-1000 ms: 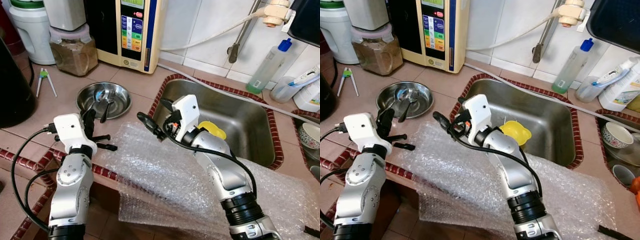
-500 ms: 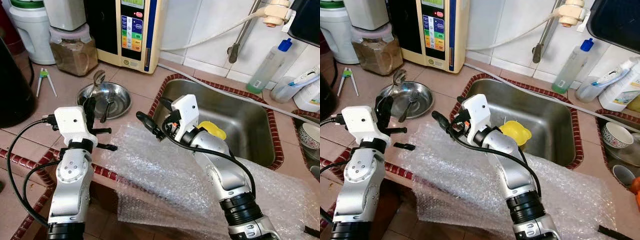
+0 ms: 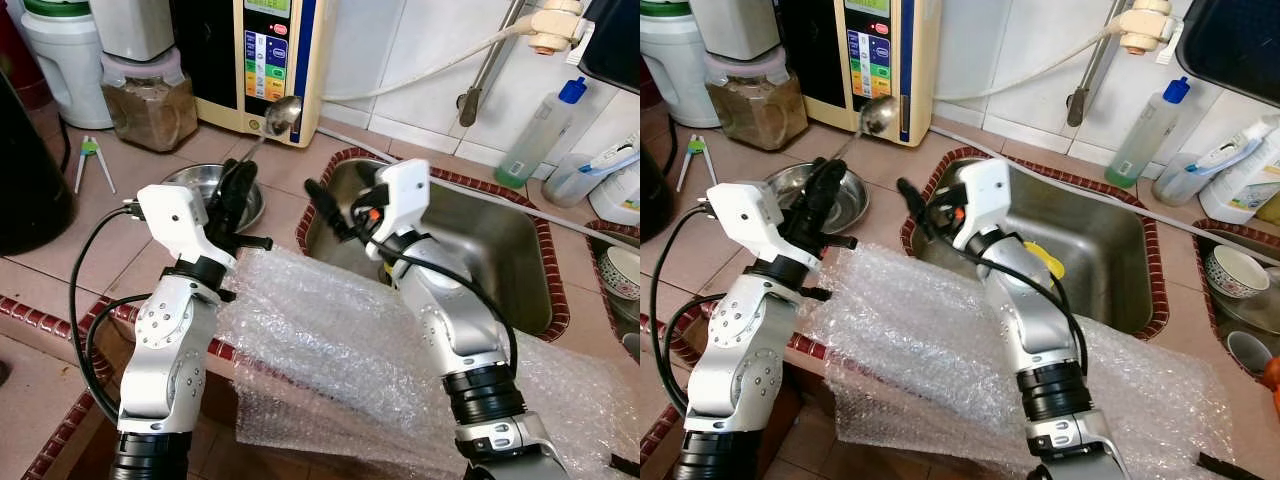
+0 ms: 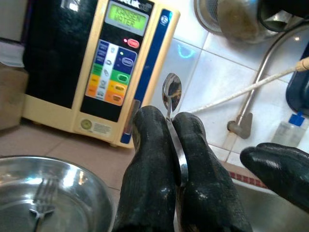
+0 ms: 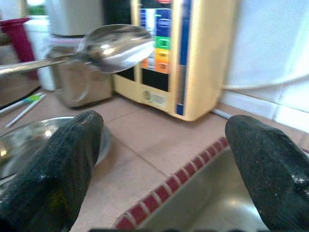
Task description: Kitchen organization
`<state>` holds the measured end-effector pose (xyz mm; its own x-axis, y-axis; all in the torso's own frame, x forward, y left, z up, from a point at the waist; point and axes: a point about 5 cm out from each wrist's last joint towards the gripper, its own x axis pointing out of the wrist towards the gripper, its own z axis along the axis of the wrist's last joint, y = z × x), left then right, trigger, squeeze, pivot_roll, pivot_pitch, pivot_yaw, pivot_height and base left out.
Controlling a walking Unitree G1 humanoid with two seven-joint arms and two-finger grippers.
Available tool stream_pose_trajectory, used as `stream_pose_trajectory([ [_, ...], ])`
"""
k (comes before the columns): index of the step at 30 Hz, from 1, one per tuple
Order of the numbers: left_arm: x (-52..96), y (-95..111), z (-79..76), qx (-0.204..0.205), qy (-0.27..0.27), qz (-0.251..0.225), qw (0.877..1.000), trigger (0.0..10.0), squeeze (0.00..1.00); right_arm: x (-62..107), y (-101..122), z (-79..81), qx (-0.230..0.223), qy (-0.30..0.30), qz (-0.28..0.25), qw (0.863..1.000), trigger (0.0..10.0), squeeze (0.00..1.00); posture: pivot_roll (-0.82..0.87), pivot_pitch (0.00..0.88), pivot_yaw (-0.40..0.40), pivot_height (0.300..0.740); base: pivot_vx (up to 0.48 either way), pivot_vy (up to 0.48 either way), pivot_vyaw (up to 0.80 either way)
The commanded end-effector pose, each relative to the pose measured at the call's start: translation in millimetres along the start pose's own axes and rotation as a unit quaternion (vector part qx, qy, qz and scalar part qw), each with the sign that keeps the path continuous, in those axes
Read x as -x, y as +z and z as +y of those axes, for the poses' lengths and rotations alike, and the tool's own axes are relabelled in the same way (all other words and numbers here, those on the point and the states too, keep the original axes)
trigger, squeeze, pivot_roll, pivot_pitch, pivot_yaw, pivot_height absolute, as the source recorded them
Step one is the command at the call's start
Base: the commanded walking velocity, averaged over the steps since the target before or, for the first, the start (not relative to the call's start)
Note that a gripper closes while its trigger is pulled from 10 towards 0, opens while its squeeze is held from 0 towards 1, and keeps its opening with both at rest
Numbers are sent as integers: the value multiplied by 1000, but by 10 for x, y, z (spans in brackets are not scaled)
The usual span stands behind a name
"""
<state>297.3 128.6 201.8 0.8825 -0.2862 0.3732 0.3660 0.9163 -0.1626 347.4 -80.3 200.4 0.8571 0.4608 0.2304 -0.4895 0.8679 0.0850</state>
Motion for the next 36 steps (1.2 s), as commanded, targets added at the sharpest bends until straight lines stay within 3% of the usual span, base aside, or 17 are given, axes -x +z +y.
stream_pose_trajectory([
  [1,-21,1,-112,13,-39,6,999,0,0,3,41,-141,-30,-38,-9,999,10000,0,126,86,-126,740,0,0,0],
  [3,-21,1,-112,13,-39,6,999,0,0,3,41,-141,-30,-38,-9,999,10000,0,126,86,-126,740,0,0,0],
  [6,-9,-52,-160,29,-62,25,997,0,0,-14,47,-170,-83,-49,-14,995,10000,0,127,87,-126,740,0,0,0],
  [8,8,-97,-182,31,-73,38,996,0,0,-43,90,-71,-137,-11,-25,990,10000,0,127,86,-124,740,0,0,0],
  [13,23,-107,-268,38,-106,44,993,0,0,-57,127,70,-199,37,-29,979,10000,0,126,87,-122,740,0,0,0],
  [21,38,-137,-436,35,-173,59,983,0,0,-68,137,146,-234,64,-19,970,10000,0,125,86,-121,740,0,0,0],
  [25,34,-126,-463,26,-182,55,981,0,0,-98,140,189,-249,74,-15,966,9922,0,129,84,-122,740,0,0,0],
  [26,35,-125,-463,26,-182,55,981,0,0,-105,142,199,-254,76,-15,964,7451,0,130,83,-122,740,0,0,0],
  [27,36,-125,-463,25,-183,55,981,0,0,-115,144,216,-261,79,-14,962,0,0,130,83,-122,740,0,0,0],
  [33,42,-123,-476,21,-190,55,980,0,0,-151,133,299,-294,90,-3,952,0,0,133,80,-124,740,0,0,0],
  [34,42,-123,-476,21,-190,55,980,0,0,-154,133,307,-296,92,-2,951,1647,0,132,81,-124,740,0,0,0],
  [35,42,-123,-477,21,-189,55,980,0,0,-155,133,312,-298,94,-1,950,1647,0,132,81,-124,740,0,0,0],
  [36,42,-125,-476,20,-188,55,980,0,0,-162,135,321,-297,94,1,950,10000,0,133,82,-124,740,0,0,0],
])
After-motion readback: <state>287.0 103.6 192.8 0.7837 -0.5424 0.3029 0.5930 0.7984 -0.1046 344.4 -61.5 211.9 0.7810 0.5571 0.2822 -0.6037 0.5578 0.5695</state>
